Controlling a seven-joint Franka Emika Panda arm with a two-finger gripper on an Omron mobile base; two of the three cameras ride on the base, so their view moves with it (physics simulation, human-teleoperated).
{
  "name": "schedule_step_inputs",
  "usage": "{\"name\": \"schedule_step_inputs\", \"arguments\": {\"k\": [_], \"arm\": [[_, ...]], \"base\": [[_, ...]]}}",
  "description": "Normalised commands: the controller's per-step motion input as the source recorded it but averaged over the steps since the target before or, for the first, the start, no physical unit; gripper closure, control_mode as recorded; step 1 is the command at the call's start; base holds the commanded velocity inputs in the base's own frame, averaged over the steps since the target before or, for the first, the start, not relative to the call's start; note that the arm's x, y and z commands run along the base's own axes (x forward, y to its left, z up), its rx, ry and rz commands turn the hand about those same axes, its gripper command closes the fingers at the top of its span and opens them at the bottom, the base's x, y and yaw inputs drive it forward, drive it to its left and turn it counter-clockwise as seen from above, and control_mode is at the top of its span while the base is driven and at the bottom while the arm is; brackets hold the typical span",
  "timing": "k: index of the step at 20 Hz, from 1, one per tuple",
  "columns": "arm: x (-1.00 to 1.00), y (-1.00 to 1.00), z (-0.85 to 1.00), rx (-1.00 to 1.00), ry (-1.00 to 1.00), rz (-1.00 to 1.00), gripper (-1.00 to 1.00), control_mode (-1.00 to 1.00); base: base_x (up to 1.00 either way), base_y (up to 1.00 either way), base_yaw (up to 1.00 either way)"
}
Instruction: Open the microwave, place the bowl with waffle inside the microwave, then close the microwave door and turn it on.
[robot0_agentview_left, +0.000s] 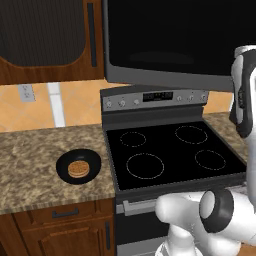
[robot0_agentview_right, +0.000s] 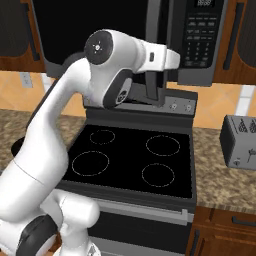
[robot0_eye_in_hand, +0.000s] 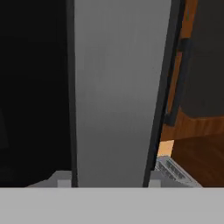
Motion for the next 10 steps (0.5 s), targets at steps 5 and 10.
{"name": "schedule_step_inputs", "arguments": {"k": [5,10], "arm": [[-0.82,0.32,0.00,-0.02,0.00,-0.38,1.00,-1.00],[-0.90,0.41,0.00,-0.02,0.00,-0.32,1.00,-1.00]], "base": [[0.00,0.00,0.00],[0.00,0.00,0.00]]}}
